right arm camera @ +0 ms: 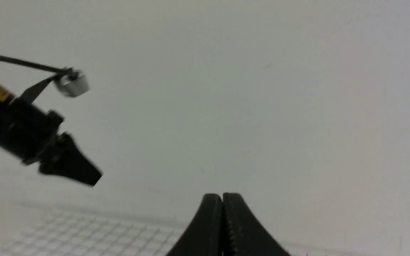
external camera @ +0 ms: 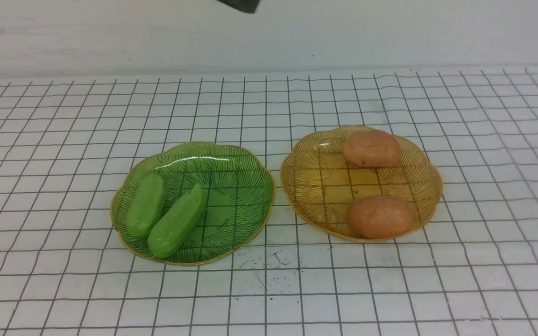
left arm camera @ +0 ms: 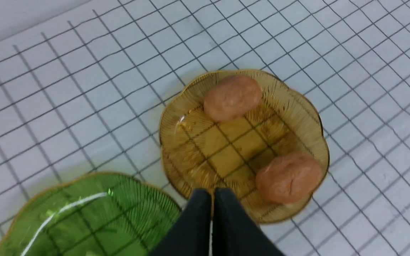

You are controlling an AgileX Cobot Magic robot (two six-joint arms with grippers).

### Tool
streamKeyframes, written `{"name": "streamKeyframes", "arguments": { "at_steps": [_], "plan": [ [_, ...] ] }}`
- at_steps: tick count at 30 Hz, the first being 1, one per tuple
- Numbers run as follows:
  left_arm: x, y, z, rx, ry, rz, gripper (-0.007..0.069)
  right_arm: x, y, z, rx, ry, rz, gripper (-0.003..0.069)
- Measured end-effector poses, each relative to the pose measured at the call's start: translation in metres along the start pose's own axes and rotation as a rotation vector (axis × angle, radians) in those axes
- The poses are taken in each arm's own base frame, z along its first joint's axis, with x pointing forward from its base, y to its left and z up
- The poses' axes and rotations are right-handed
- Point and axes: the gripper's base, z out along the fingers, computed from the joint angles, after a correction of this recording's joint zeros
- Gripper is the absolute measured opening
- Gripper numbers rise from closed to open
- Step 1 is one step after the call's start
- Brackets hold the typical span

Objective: Put different types of vegetables on the plate.

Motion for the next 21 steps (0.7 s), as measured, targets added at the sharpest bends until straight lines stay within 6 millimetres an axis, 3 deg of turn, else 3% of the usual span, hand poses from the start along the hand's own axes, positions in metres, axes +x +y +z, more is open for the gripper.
{"name": "streamKeyframes", "arguments": {
  "at_steps": [3,6,11,17,18,19,20,21],
  "plan": [
    [0.026,-0.008,-0.034,-0.002,0.019,0.015,-0.0008,0.023,-0.002,-0.016,0.002,-0.173,0.040,-0.0015],
    [0.049,-0.012,-0.051,0.000,0.039,0.027,-0.0008,0.035,-0.004,-0.025,0.000,-0.285,0.056,-0.0015],
    [0.122,-0.020,-0.083,-0.028,-0.015,0.032,-0.0008,0.048,-0.005,-0.037,-0.004,-0.454,0.064,-0.0015],
    [0.197,-0.024,-0.086,-0.042,-0.097,0.010,-0.0008,0.044,-0.005,-0.042,-0.006,-0.520,0.062,-0.0015],
    [0.217,-0.025,-0.084,-0.046,-0.114,0.005,-0.0008,0.044,-0.005,-0.042,-0.006,-0.520,0.062,-0.0015],
    [0.219,-0.025,-0.084,-0.047,-0.116,0.004,-0.0008,0.044,-0.005,-0.042,-0.006,-0.520,0.062,-0.0015],
    [0.239,-0.026,-0.083,-0.052,-0.137,0.001,-0.0008,0.044,-0.005,-0.042,-0.006,-0.520,0.062,-0.0015],
    [0.243,-0.025,-0.081,-0.052,-0.131,0.000,-0.0008,0.044,-0.005,-0.042,-0.006,-0.520,0.062,-0.0015]
  ]
}}
